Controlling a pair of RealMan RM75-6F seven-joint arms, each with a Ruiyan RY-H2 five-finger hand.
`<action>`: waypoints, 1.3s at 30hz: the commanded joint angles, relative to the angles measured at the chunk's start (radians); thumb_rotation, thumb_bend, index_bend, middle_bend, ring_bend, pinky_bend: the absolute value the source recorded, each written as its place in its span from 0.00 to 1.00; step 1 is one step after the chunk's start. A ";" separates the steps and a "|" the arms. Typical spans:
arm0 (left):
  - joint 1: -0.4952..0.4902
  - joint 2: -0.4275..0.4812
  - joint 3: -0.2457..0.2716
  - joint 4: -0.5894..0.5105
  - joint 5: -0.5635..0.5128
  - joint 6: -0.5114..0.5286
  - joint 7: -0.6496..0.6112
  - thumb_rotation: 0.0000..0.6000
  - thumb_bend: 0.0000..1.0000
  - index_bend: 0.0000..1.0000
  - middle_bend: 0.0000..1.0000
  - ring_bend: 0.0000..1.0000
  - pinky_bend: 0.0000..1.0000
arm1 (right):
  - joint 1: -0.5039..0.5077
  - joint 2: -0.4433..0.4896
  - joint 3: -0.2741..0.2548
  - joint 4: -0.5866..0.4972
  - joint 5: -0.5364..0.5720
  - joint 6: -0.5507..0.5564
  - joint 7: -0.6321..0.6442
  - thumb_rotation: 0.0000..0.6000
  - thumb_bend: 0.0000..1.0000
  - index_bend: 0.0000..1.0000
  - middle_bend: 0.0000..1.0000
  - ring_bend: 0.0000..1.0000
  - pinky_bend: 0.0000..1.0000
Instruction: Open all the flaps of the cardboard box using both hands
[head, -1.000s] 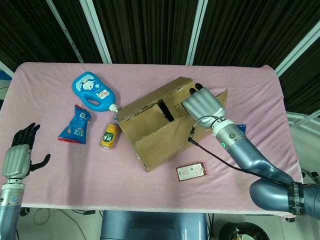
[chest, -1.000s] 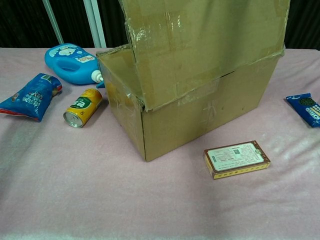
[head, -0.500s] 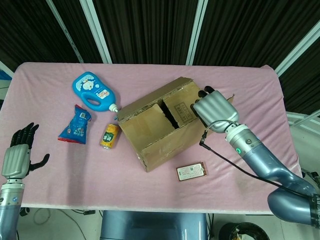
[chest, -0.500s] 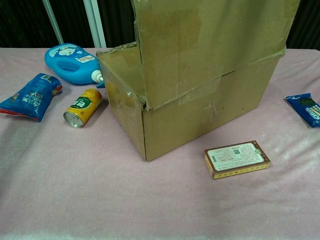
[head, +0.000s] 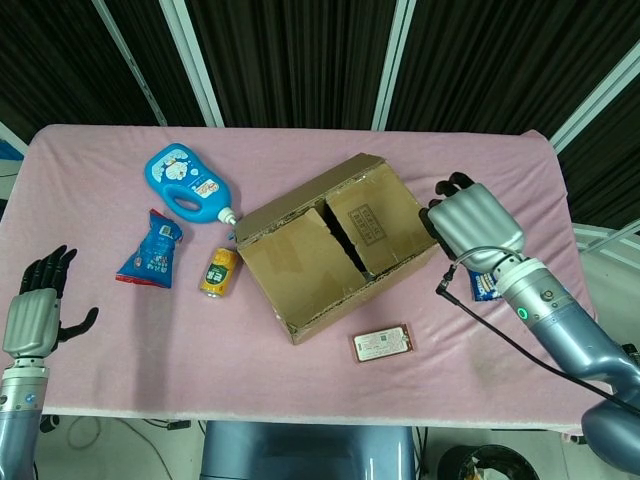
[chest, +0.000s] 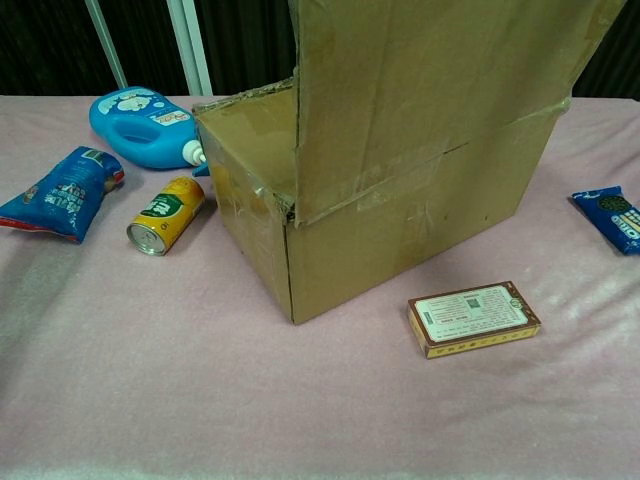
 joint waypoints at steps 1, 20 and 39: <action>0.000 0.000 -0.001 -0.001 -0.001 -0.001 -0.001 1.00 0.27 0.00 0.00 0.00 0.00 | -0.035 0.022 0.001 -0.017 -0.031 0.002 0.022 1.00 0.69 0.56 0.51 0.26 0.22; -0.010 0.021 0.005 -0.030 0.034 0.003 0.042 1.00 0.27 0.00 0.00 0.00 0.00 | -0.380 -0.119 -0.081 0.009 -0.201 0.393 -0.009 1.00 0.58 0.35 0.32 0.20 0.21; -0.315 0.186 -0.154 -0.263 0.004 -0.291 0.250 1.00 0.23 0.00 0.00 0.00 0.00 | -0.704 -0.435 -0.140 0.283 -0.258 0.729 0.106 1.00 0.41 0.00 0.01 0.00 0.21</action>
